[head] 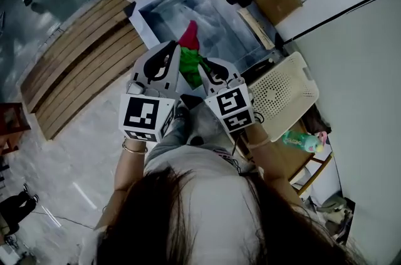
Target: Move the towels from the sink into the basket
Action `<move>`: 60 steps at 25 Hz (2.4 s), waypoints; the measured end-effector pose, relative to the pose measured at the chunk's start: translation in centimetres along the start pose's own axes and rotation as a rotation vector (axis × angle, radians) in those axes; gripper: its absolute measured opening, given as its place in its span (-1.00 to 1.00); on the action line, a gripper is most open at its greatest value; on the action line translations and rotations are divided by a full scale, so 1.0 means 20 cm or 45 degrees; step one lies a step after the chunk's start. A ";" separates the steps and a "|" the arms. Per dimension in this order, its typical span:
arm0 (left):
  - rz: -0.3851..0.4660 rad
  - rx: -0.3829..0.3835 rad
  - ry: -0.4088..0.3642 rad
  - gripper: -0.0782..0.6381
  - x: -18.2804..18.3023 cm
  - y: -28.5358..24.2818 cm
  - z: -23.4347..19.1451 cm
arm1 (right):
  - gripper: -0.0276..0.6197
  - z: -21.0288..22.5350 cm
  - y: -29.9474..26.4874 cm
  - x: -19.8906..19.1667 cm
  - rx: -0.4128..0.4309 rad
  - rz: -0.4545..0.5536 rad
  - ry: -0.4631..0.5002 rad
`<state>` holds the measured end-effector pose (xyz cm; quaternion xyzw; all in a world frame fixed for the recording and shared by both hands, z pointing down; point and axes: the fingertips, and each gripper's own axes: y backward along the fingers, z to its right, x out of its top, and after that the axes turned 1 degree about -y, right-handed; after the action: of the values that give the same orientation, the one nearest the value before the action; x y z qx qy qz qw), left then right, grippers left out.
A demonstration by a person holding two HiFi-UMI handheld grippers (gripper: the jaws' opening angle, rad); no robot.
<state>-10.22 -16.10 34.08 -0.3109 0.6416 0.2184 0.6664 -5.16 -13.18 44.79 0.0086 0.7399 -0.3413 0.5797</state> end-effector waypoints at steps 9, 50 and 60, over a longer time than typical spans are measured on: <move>-0.011 -0.041 0.021 -0.72 -0.04 -0.14 -0.13 | -0.74 0.01 -0.28 -0.15 0.072 -0.189 0.120; -0.142 -0.114 0.151 -0.72 -0.34 -0.41 -0.43 | -0.15 -0.02 -0.88 -0.99 0.579 -1.011 0.237; -0.178 -0.077 0.198 -0.72 -0.41 -0.41 -0.47 | -0.15 -0.01 -0.95 -1.07 0.637 -1.152 0.153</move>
<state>-11.95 -27.51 43.54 -0.3908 0.6614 0.1659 0.6183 -6.03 -19.45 72.66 -0.1542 0.5972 -0.7231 0.3109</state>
